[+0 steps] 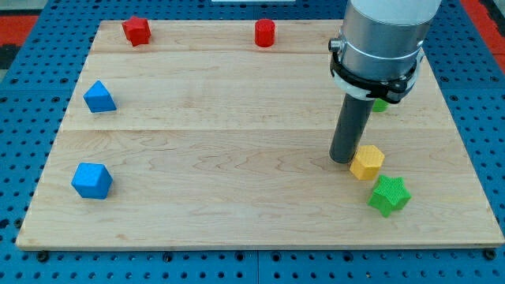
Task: Move your arm towards left
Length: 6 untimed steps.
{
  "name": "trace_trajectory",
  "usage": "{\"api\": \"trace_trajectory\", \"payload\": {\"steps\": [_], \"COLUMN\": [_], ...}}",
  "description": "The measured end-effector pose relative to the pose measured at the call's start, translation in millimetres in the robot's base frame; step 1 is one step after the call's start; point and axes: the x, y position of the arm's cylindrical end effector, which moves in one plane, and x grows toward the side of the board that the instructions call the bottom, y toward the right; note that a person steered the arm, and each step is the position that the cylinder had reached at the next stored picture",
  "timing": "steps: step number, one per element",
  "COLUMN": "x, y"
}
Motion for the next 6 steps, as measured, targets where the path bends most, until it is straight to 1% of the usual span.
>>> {"api": "trace_trajectory", "payload": {"steps": [1,3,4,5,6], "x": [-1,-7,-24,-27,-17], "y": [19,24,-41,-152,-282]}}
